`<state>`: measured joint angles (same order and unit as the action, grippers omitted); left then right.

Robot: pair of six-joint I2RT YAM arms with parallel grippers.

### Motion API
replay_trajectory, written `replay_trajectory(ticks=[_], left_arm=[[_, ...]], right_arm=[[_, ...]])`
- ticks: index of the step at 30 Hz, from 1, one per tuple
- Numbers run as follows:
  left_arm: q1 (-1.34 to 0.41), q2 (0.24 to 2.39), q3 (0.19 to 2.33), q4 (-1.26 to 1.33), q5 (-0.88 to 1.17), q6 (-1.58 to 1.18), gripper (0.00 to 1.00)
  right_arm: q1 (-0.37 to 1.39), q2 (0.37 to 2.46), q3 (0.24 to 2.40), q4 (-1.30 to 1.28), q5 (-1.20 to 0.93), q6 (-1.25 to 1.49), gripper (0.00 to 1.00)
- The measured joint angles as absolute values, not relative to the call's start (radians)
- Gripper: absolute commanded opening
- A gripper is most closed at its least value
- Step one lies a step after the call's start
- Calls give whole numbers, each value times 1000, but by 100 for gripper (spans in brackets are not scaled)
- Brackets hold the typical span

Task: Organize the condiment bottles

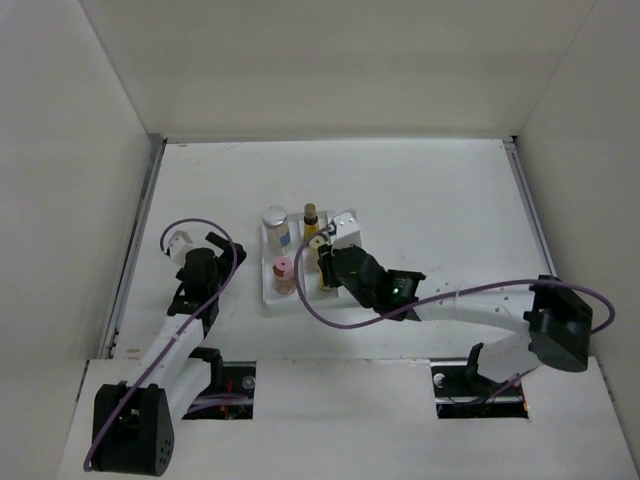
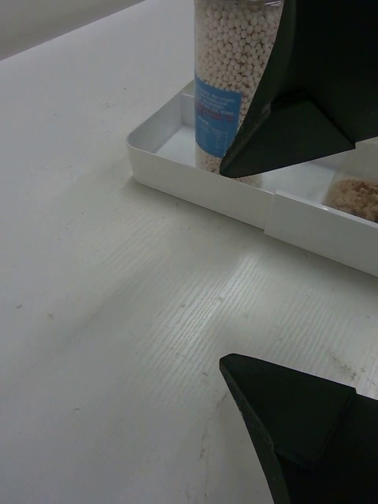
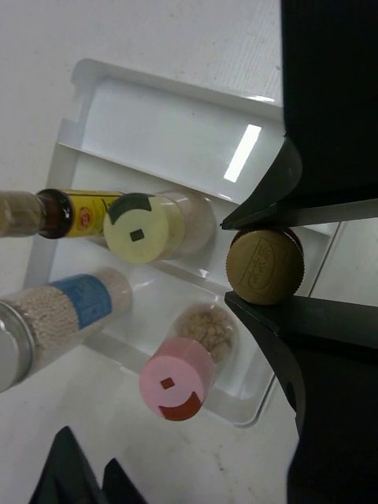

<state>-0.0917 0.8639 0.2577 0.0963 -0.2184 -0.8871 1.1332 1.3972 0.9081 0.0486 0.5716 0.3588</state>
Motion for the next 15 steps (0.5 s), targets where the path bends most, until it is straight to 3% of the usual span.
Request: replay_trajectory(ticks=[6,8,11,15], left_arm=[[-79,869,258,97,-217,-887,100],[-78,870,258,98,-217,-887,100],[-76,870,258,98,-217,-887,100],[-72,856,258,97,-218,-887,100]], right_arm=[[1171,1520,933,72,587,344,34],[1185,1545,945,93,611,332,44],[1204,1562,953,117,631,327,70],[1214,1547,953,127,643,320,87]])
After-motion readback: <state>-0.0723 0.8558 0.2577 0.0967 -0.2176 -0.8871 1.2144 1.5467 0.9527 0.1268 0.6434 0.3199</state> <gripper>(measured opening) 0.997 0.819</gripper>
